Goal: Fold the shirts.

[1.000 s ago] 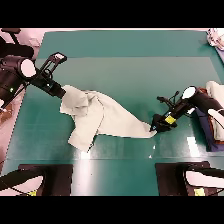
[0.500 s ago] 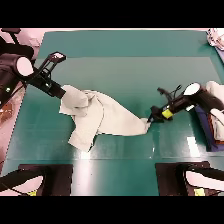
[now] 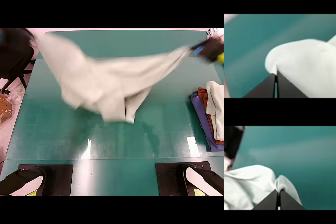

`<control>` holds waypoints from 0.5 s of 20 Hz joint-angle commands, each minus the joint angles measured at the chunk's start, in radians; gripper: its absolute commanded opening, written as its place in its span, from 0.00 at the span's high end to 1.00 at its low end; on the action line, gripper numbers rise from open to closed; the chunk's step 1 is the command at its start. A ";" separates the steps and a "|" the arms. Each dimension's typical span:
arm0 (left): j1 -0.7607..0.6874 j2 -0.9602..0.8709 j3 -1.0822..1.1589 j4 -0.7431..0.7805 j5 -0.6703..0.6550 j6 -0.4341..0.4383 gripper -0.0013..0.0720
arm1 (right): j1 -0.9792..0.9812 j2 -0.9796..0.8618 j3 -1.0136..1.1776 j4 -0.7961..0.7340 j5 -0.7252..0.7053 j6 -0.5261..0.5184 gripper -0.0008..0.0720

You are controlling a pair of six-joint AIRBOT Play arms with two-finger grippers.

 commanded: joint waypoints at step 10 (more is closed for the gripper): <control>0.001 0.117 -0.008 0.034 -0.280 -0.001 0.95 | -0.282 0.070 0.107 0.018 0.134 -0.001 0.97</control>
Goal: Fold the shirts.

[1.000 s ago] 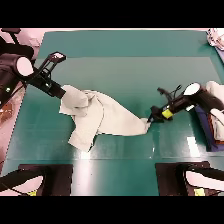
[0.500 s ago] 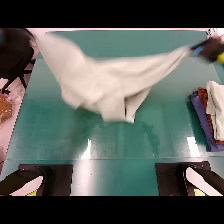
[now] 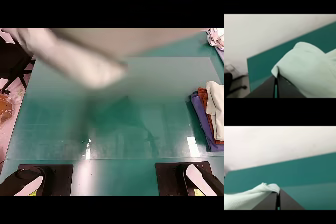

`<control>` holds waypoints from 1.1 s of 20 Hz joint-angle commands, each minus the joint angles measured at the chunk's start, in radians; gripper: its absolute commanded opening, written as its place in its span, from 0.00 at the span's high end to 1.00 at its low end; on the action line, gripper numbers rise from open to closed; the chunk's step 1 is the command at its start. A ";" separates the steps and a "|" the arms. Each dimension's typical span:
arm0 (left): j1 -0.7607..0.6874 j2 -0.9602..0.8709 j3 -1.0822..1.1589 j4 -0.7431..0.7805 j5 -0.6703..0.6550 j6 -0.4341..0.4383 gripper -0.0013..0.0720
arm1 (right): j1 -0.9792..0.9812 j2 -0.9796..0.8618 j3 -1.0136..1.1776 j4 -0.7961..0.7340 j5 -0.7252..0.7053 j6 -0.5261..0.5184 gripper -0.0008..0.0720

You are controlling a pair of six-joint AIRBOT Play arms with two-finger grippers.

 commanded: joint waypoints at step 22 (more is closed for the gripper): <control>0.001 0.009 -1.302 -0.058 0.590 0.074 0.91 | 0.215 0.003 -1.174 -0.370 -0.243 -0.027 0.97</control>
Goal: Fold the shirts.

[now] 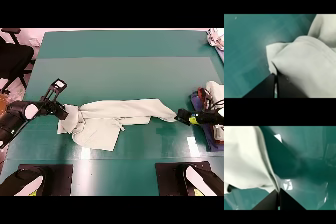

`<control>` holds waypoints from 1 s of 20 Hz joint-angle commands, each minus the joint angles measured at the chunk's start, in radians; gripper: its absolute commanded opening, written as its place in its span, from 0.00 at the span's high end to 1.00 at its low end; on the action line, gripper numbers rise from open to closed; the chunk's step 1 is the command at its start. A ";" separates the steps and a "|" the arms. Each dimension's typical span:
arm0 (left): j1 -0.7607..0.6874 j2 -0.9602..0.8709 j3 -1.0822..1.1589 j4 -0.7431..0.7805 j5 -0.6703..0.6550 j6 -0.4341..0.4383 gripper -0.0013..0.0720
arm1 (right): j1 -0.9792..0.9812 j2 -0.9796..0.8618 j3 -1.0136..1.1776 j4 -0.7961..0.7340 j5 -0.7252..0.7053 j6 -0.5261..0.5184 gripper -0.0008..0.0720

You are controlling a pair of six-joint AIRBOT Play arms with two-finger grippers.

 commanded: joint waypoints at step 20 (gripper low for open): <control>0.024 0.333 0.114 -0.389 -0.636 -0.526 0.06 | -0.033 0.000 0.327 -0.004 -0.032 -0.018 0.12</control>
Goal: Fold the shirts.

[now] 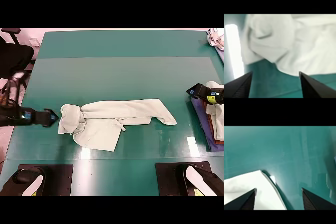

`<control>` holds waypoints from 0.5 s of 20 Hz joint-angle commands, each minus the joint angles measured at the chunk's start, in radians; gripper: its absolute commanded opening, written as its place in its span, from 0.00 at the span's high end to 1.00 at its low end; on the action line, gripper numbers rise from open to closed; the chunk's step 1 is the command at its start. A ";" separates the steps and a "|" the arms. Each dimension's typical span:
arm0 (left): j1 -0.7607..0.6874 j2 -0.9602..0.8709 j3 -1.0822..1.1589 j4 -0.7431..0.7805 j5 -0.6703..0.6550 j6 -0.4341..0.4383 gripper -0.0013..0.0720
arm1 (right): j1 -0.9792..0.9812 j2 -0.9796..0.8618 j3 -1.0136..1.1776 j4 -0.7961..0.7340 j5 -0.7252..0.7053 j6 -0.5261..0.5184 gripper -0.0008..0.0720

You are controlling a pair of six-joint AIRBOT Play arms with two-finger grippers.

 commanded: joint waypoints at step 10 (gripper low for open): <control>-0.268 0.009 -0.508 0.028 0.400 -0.315 0.07 | 0.000 0.000 0.011 0.008 0.024 0.001 0.12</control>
